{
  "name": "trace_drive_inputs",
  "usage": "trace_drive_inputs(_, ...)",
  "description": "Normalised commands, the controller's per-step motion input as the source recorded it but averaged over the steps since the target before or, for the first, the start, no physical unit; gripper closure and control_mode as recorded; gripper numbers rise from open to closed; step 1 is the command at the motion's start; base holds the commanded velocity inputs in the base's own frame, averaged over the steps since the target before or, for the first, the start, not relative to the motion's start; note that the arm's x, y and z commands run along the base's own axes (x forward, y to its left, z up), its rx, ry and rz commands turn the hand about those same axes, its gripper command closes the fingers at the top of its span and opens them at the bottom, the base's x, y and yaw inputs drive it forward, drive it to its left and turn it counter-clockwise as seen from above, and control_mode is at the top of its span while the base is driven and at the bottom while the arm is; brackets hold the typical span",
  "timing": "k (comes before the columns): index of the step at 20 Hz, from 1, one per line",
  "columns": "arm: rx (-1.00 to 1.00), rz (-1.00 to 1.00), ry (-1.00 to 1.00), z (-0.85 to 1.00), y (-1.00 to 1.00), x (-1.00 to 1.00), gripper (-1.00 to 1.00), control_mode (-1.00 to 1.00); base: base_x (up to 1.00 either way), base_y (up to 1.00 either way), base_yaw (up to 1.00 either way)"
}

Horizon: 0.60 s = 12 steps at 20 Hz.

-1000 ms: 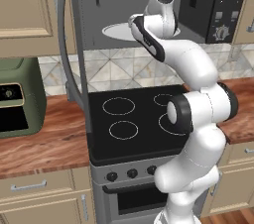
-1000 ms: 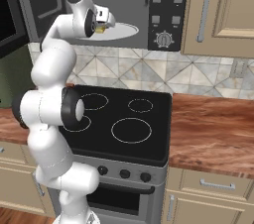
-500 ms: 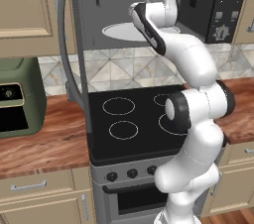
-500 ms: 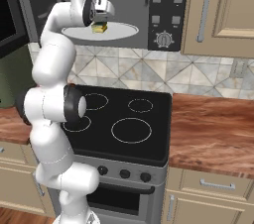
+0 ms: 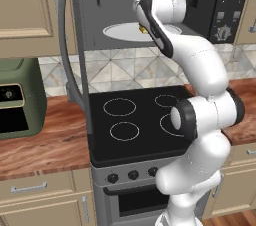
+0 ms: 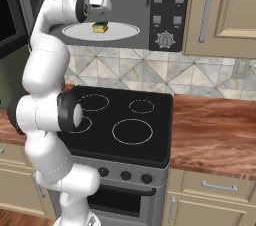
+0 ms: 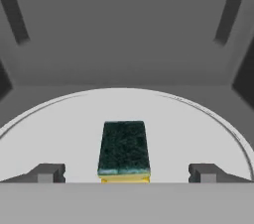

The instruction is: Place the sponge inside the microwave to prepare for sanitizing.

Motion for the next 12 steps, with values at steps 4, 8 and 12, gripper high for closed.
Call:
trace_drive_inputs(4, 0.00, 0.00, -0.22, 0.00, -0.01, -0.58, -1.00, -1.00, 0.00, 0.00, 0.00)
trace_drive_inputs(8, 0.00, 0.00, -0.08, 0.01, -0.02, -0.59, -1.00, -1.00, 0.00, 0.00, 0.00)
trace_drive_inputs(12, 0.00, 0.00, -0.03, 0.04, -0.02, -0.84, -1.00, -1.00, 0.00, 0.00, 0.00)
